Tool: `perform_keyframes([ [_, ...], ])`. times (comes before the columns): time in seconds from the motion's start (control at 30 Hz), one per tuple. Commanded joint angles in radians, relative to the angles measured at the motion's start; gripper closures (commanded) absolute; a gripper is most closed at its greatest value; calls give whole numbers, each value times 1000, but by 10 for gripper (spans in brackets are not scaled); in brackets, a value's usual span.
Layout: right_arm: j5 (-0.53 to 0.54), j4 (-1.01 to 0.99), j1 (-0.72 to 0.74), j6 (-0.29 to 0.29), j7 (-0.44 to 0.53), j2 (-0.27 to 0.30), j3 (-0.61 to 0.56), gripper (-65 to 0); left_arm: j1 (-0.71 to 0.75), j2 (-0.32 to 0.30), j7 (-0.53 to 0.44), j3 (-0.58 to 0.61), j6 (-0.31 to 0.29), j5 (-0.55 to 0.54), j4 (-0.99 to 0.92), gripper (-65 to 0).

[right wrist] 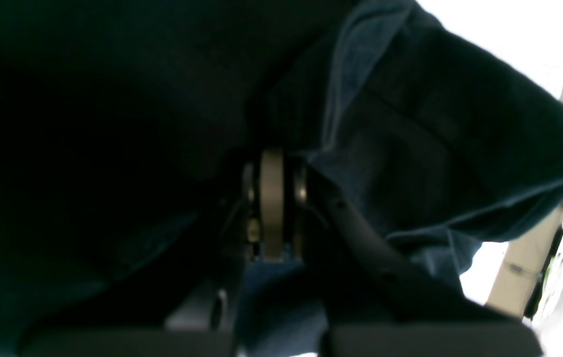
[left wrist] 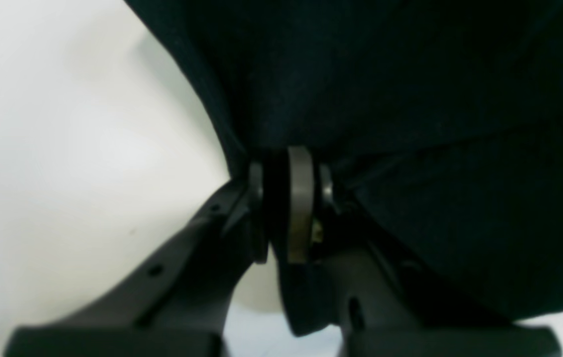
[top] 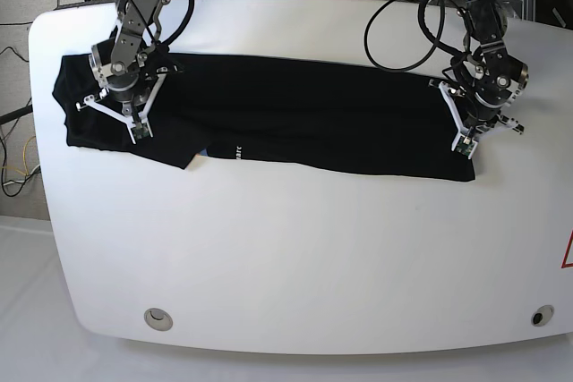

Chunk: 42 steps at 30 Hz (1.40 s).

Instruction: Fold the T-shirt properly

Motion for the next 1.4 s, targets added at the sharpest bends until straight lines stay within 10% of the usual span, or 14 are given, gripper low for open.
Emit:
perform_keyframes([
  [0.0,18,-11,5,25,-15,-5,-34,0,-29,-31,-5,-38,4,-1,16,-51],
  [0.43,16,-22,37,25,-18,-20,-204,0,-61,-101,-5,-77,4,-2,-62,-51],
  [1.37,15,-198,120,25,54,0,-183,0,-118,-109,-124,-77,10,6,-226,-52],
])
